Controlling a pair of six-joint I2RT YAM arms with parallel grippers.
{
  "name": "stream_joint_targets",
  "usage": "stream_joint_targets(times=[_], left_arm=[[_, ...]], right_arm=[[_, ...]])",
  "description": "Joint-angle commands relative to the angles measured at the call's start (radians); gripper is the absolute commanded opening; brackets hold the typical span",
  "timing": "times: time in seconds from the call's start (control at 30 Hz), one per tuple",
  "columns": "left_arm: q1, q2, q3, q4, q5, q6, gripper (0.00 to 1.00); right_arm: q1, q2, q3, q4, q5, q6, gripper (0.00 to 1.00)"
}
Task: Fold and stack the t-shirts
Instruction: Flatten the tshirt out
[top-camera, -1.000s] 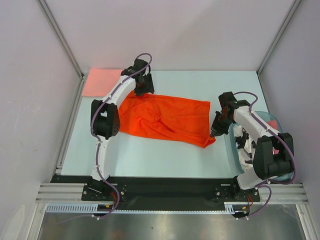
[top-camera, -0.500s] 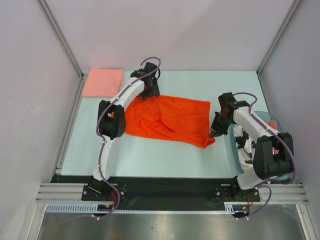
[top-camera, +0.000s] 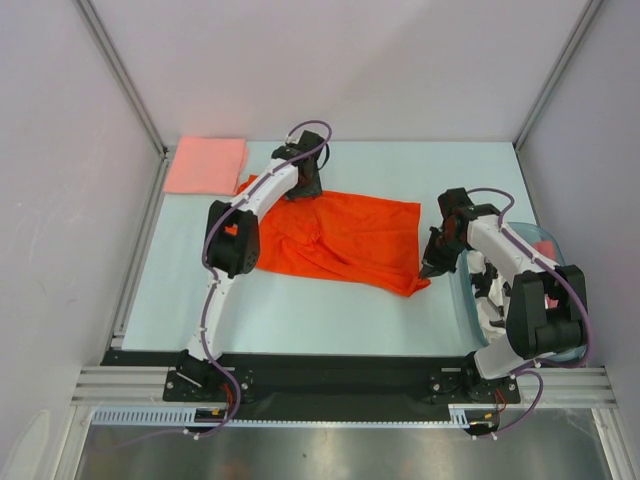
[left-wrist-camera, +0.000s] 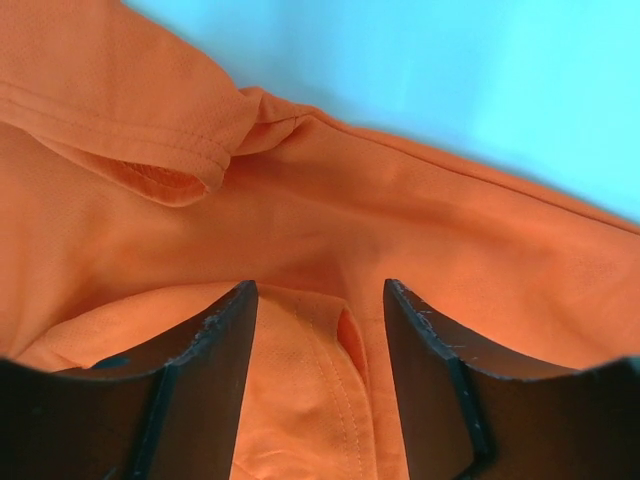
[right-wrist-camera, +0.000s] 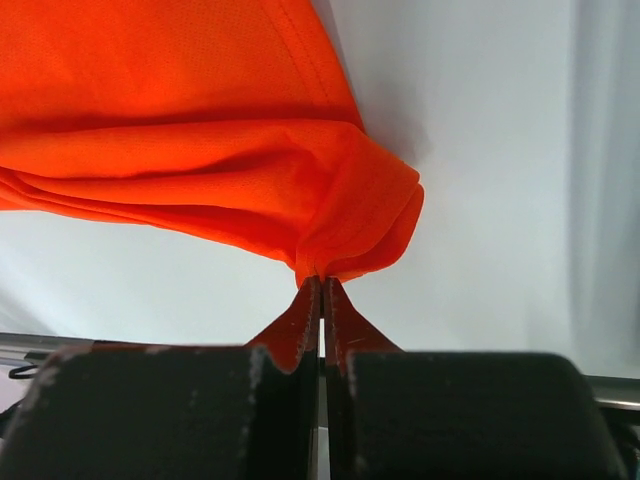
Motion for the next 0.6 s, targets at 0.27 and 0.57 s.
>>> stream_joint_targets(times=[0.27, 0.57], left_arm=[[-0.008, 0.021, 0.067, 0.015, -0.026, 0.033, 0.46], [-0.009, 0.026, 0.067, 0.009, -0.006, 0.046, 0.43]], right_arm=[[-0.024, -0.034, -0.010, 0.001, -0.017, -0.025, 0.00], [-0.026, -0.027, -0.001, 0.004, -0.017, -0.022, 0.00]])
